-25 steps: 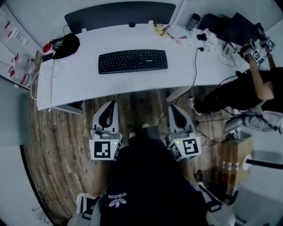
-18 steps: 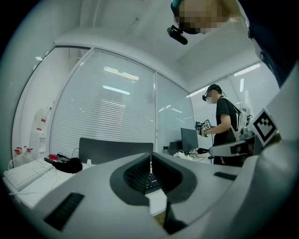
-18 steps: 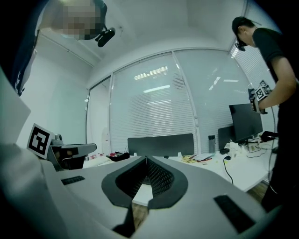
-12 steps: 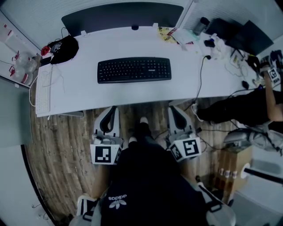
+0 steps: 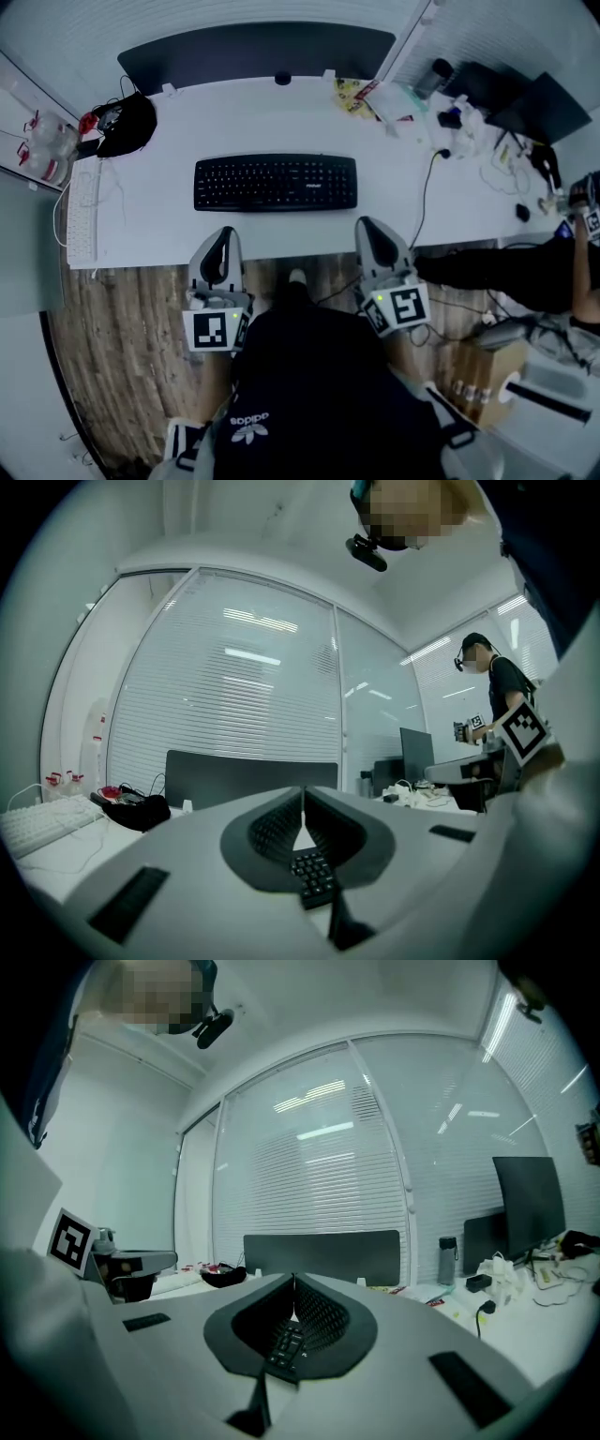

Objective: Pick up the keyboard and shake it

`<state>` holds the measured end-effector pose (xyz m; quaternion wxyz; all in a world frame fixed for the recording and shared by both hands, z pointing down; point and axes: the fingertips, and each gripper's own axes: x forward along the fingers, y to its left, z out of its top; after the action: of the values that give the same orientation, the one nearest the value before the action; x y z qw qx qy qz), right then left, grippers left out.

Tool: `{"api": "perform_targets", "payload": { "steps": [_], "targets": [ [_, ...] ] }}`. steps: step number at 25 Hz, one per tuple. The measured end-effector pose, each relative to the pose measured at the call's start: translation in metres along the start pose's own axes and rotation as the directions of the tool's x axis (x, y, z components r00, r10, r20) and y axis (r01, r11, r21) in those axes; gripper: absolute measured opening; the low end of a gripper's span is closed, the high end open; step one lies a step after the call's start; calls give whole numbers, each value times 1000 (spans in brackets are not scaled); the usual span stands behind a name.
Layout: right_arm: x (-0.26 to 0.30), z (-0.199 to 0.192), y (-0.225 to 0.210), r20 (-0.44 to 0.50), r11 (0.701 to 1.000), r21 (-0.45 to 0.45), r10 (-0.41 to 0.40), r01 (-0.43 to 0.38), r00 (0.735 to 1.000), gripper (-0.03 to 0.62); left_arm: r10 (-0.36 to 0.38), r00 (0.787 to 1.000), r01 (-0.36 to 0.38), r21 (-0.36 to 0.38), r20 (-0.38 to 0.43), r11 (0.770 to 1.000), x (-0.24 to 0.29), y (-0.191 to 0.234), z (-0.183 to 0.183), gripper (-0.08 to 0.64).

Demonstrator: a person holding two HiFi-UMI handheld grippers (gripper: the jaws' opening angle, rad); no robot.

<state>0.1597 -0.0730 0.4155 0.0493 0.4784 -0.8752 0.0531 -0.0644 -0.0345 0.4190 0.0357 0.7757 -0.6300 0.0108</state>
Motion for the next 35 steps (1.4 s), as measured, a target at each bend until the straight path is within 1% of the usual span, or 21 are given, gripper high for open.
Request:
{"api": "perform_targets", "payload": {
  "steps": [4, 6, 15, 19, 22, 27, 35],
  "targets": [
    [13, -2, -19, -14, 1000, -10, 15, -15, 1000, 5, 50, 999, -50, -33, -13, 998, 13, 5, -8, 11],
    [15, -4, -27, -21, 1000, -7, 15, -15, 1000, 5, 68, 998, -69, -37, -17, 997, 18, 6, -10, 11],
    [18, -10, -52, -41, 1000, 12, -16, 17, 999, 5, 96, 995, -97, -20, -29, 995, 32, 9, -12, 11],
    [20, -9, -60, -37, 999, 19, -40, 41, 999, 5, 94, 995, -93, 19, -33, 995, 38, 13, -10, 11],
    [25, -9, -64, -38, 998, 19, -54, 55, 998, 5, 96, 995, -95, 27, -40, 995, 45, 22, -12, 11],
    [38, -13, -73, -67, 995, 23, -92, 94, 994, 5, 78, 995, -79, -20, -69, 997, 61, 41, -17, 11],
    [74, -1, -74, -86, 989, 56, -132, 138, 987, 5, 49, 991, -52, -18, -122, 998, 91, 86, -16, 11]
  ]
}}
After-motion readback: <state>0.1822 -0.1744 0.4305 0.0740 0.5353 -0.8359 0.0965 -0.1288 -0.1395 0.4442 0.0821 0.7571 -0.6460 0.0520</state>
